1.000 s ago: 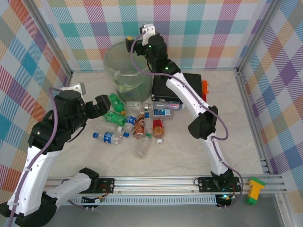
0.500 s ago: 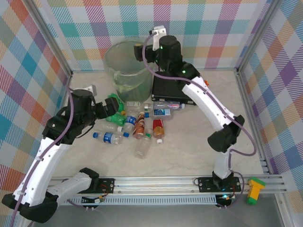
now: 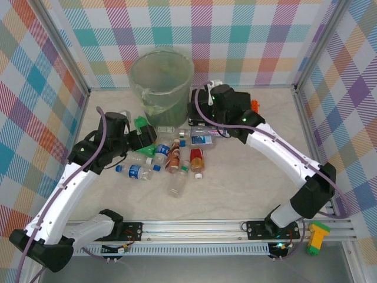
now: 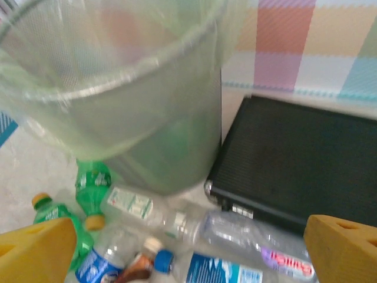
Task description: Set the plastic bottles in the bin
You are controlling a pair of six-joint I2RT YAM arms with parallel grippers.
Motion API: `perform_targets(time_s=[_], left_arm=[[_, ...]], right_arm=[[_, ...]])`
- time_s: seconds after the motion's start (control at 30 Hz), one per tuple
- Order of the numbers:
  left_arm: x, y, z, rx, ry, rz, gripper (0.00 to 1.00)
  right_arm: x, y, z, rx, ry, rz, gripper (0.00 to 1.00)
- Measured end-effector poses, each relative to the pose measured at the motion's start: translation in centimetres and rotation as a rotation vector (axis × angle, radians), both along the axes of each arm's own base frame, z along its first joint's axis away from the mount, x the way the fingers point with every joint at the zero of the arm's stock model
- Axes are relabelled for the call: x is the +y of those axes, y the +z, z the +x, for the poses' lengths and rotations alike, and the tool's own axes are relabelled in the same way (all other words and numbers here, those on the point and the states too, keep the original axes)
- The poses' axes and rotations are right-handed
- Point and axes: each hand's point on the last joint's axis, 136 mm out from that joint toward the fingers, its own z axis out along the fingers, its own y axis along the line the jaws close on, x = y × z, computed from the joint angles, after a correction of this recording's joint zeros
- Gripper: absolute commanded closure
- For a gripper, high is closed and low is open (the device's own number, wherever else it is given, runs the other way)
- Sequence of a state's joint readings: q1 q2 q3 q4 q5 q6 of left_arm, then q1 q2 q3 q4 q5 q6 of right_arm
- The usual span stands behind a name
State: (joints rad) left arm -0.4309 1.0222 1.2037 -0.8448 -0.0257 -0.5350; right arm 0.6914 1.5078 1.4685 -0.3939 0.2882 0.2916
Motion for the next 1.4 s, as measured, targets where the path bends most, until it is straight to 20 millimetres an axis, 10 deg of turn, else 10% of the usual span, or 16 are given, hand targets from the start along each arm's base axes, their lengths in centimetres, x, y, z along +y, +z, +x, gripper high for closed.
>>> perform_targets(time_s=[0.73, 1.4], left_arm=[[-0.5, -5.4, -3.7, 0.197, -0.025, 0.005, 0.00], [-1.4, -5.5, -4.0, 0.219, -0.075, -0.006, 0.00]], right_arm=[[-2.2, -19.4, -13.7, 0.593, 0.023, 0.060, 0.23], [1.4, -26.4, -15.2, 0.765, -0.020, 0.115, 0.49]])
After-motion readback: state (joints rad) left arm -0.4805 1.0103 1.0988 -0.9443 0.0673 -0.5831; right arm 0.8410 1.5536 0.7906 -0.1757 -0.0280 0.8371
